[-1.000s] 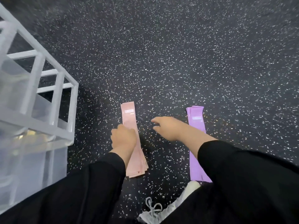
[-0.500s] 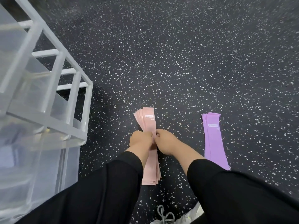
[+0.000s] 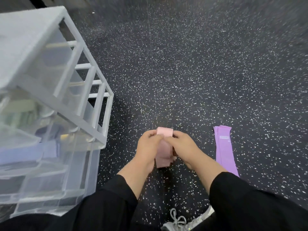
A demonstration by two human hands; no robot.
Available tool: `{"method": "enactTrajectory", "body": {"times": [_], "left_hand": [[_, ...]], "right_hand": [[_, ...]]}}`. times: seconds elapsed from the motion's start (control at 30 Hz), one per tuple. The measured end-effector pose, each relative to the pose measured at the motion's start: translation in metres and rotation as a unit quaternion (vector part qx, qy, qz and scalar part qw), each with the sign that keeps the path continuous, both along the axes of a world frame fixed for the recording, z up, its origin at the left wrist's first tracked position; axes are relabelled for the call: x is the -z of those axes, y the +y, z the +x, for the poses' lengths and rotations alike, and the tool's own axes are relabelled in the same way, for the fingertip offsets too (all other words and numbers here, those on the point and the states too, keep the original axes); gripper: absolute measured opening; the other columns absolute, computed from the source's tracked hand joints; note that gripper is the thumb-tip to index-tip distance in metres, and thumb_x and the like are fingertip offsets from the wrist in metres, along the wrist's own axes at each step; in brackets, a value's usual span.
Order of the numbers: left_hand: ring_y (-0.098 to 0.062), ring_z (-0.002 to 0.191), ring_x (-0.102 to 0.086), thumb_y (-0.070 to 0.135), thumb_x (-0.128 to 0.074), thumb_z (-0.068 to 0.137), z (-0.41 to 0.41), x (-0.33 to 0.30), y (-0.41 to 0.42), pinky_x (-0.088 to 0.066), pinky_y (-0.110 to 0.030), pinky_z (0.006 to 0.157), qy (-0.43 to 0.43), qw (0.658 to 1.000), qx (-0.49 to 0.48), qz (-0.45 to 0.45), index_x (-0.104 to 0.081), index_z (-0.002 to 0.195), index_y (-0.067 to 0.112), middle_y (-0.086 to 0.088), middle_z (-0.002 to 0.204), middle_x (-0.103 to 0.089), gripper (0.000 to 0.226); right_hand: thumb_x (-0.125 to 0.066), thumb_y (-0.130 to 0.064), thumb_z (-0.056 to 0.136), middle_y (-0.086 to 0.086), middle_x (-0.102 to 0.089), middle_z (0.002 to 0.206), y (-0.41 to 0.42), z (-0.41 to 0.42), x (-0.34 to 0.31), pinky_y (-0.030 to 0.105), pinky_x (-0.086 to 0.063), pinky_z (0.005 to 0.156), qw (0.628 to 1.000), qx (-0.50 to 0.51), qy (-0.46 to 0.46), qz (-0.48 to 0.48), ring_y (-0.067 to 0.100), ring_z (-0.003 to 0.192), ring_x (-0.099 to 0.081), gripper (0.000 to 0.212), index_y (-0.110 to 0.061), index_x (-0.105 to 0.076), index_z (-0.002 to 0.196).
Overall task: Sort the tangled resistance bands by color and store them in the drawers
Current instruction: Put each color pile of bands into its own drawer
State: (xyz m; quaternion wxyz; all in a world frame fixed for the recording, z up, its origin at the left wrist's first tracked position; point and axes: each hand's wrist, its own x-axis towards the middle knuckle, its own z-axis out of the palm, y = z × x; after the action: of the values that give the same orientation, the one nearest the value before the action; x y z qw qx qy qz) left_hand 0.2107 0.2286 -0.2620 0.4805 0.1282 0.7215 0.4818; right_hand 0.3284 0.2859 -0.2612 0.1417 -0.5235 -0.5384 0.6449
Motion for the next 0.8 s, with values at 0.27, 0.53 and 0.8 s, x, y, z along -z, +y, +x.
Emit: {"method": "enactTrajectory", "body": {"times": [0.27, 0.53, 0.8], "left_hand": [[-0.026, 0.104, -0.072, 0.004, -0.063, 0.095, -0.006, -0.088, -0.065, -0.060, -0.043, 0.083, 0.023, 0.992, 0.019, 0.123, -0.058, 0.122, 0.037, 0.004, 0.106, -0.077, 0.043], [-0.017, 0.103, -0.071, 0.001, -0.061, 0.091, -0.002, -0.173, -0.125, -0.058, -0.036, 0.086, 0.115, 0.970, 0.040, 0.212, -0.063, 0.122, 0.034, 0.005, 0.105, -0.076, 0.045], [-0.008, 0.097, -0.067, 0.001, -0.063, 0.091, -0.005, -0.230, -0.177, -0.053, -0.025, 0.084, 0.166, 0.939, 0.035, 0.299, -0.066, 0.112, 0.036, 0.007, 0.102, -0.073, 0.040]], "right_hand": [[-0.056, -0.024, 0.097, -0.005, -0.076, 0.103, -0.058, 0.004, -0.092, 0.062, -0.057, 0.083, 0.993, -0.001, 0.068, 0.093, 0.030, 0.098, -0.072, 0.021, -0.031, -0.074, 0.106], [-0.068, -0.018, 0.089, -0.001, -0.072, 0.092, -0.113, 0.013, -0.166, 0.037, -0.053, 0.083, 0.948, 0.021, 0.000, 0.318, 0.026, 0.093, -0.066, 0.007, -0.013, -0.073, 0.087], [-0.072, -0.017, 0.089, -0.020, -0.070, 0.117, -0.162, 0.017, -0.219, 0.024, -0.046, 0.093, 0.927, 0.018, 0.118, 0.357, -0.002, 0.109, -0.062, 0.010, -0.026, -0.076, 0.092]]}}
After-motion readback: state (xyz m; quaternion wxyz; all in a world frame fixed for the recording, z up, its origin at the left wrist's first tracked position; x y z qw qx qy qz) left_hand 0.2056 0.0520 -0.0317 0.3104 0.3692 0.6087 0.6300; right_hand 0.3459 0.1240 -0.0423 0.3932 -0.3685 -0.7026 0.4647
